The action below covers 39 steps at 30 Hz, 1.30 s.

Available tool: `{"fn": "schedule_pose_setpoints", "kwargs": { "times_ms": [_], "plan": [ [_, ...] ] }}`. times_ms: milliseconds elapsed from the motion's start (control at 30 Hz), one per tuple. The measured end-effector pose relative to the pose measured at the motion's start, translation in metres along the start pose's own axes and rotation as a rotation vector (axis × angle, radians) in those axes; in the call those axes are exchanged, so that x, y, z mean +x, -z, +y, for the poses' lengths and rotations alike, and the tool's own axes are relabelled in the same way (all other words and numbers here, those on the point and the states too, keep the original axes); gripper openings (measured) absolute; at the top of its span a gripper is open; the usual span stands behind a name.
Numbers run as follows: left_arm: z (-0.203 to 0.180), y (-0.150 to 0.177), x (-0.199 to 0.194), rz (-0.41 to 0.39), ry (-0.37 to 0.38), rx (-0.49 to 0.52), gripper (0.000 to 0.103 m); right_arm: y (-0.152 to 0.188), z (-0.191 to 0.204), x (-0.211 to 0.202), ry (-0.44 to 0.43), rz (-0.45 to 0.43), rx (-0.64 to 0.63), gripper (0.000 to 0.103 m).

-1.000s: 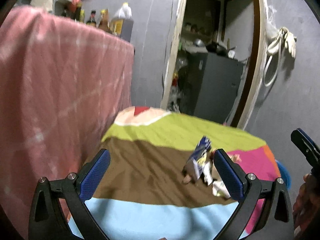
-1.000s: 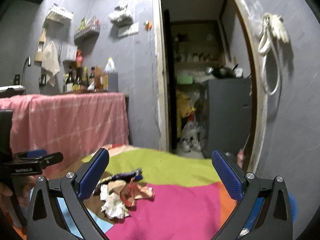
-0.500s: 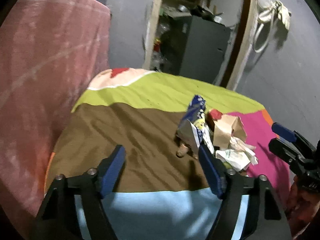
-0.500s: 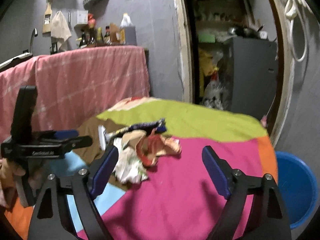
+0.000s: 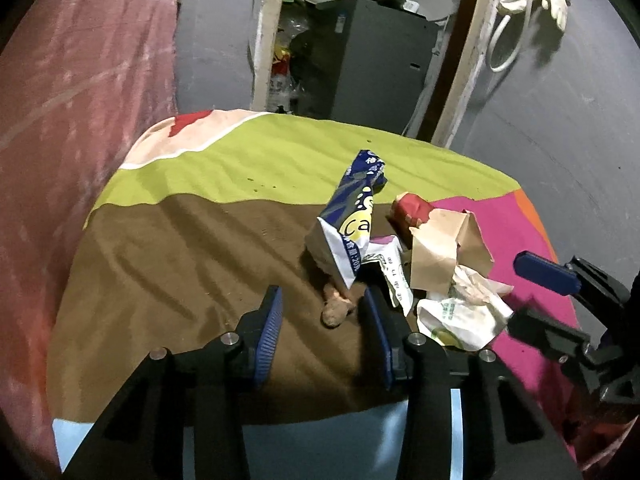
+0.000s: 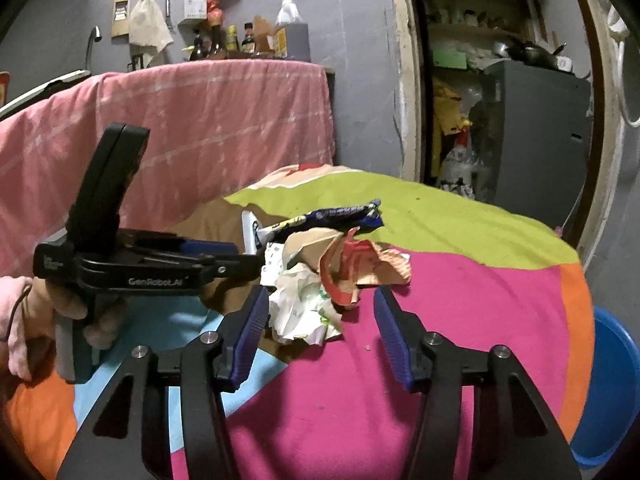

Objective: Collect trash
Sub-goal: 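Grasp a small brown scrap with left tool while right tool grasps crumpled tissue, then carry both items over the blue bucket and open both tools to drop them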

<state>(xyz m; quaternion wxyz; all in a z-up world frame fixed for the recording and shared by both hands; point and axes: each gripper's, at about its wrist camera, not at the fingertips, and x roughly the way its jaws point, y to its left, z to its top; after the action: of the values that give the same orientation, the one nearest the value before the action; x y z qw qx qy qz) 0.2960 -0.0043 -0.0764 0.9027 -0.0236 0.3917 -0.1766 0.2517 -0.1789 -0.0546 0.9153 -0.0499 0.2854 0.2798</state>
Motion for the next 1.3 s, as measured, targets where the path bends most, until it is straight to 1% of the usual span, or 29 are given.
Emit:
{"fn": "schedule_pose_setpoints", "kwargs": {
  "times_ms": [33, 100, 233, 367, 533, 567, 600, 667, 767, 800, 867, 1033, 1200, 1267, 1300],
  "plan": [
    [0.000, 0.000, 0.001, 0.002, 0.001, 0.000, 0.034, -0.001, 0.000, 0.003, -0.006, 0.011, -0.002, 0.053],
    [0.002, -0.002, 0.004, 0.008, -0.001, -0.004, 0.027, -0.001, 0.002, 0.006, -0.014, 0.019, -0.011, 0.053],
    [0.002, -0.003, 0.004, 0.012, -0.002, -0.014, 0.016, -0.002, 0.006, 0.013, -0.024, 0.043, -0.032, 0.053],
    [0.001, -0.002, 0.001, 0.015, -0.022, -0.025, 0.015, -0.002, 0.010, 0.020, -0.030, 0.071, -0.047, 0.053],
    [-0.001, 0.011, -0.013, 0.018, -0.019, -0.068, 0.014, -0.001, 0.009, 0.023, -0.024, 0.088, -0.044, 0.053],
    [-0.002, 0.014, -0.016, 0.019, -0.017, -0.077, 0.014, -0.001, 0.008, 0.023, -0.023, 0.085, -0.041, 0.050],
    [-0.002, 0.016, -0.019, 0.018, -0.016, -0.081, 0.014, -0.001, 0.008, 0.022, -0.022, 0.083, -0.039, 0.043],
    [-0.003, 0.020, -0.026, 0.016, -0.019, -0.091, 0.014, 0.000, 0.008, 0.020, -0.019, 0.087, -0.040, 0.031],
    [-0.005, 0.024, -0.034, 0.013, -0.018, -0.104, 0.014, 0.003, 0.007, 0.020, -0.020, 0.101, -0.032, 0.022],
    [-0.006, 0.025, -0.036, 0.012, -0.020, -0.107, 0.014, 0.004, 0.006, 0.019, -0.020, 0.103, -0.026, 0.017],
    [-0.009, 0.028, -0.042, 0.005, -0.023, -0.110, 0.014, 0.005, 0.004, 0.016, -0.025, 0.105, -0.014, 0.012],
    [-0.017, 0.035, -0.056, -0.037, -0.016, -0.132, 0.014, 0.011, 0.002, -0.003, -0.034, 0.077, 0.009, 0.008],
    [-0.033, 0.039, -0.073, -0.134, 0.000, -0.137, 0.014, 0.015, 0.001, -0.040, -0.022, -0.022, 0.026, 0.007],
    [-0.041, 0.036, -0.079, -0.173, -0.001, -0.129, 0.014, 0.014, 0.001, -0.059, -0.019, -0.082, 0.023, 0.007],
    [-0.048, 0.034, -0.084, -0.206, -0.001, -0.124, 0.014, 0.013, 0.000, -0.066, -0.019, -0.108, 0.022, 0.007]
  ]
}}
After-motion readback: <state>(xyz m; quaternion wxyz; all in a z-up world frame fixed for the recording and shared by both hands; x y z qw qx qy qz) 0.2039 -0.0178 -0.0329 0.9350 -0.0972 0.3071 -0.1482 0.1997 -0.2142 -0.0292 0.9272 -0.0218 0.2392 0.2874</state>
